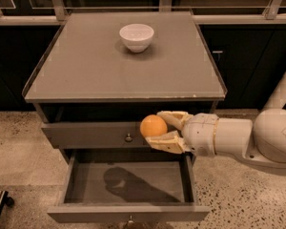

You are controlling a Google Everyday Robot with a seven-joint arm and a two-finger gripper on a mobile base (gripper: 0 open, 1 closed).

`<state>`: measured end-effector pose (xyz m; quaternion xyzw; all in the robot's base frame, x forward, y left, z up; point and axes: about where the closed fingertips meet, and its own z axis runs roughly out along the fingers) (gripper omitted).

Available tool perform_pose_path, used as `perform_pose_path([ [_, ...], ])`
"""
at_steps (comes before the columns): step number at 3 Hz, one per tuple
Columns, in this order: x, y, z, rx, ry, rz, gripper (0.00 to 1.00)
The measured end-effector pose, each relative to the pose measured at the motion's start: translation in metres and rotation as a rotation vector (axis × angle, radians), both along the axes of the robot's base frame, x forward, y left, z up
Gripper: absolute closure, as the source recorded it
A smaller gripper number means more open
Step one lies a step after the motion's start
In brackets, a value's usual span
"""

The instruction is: Place orange into middle drawer

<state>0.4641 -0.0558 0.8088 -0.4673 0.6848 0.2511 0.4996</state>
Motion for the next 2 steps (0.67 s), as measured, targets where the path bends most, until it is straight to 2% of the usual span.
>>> perform_pose_path([
  [1,-0.001,-0.003,-0.02,0.023,-0.01,-0.049,1.0],
  [2,-0.003,-0.008,-0.078,0.087,0.022,-0.143,1.0],
])
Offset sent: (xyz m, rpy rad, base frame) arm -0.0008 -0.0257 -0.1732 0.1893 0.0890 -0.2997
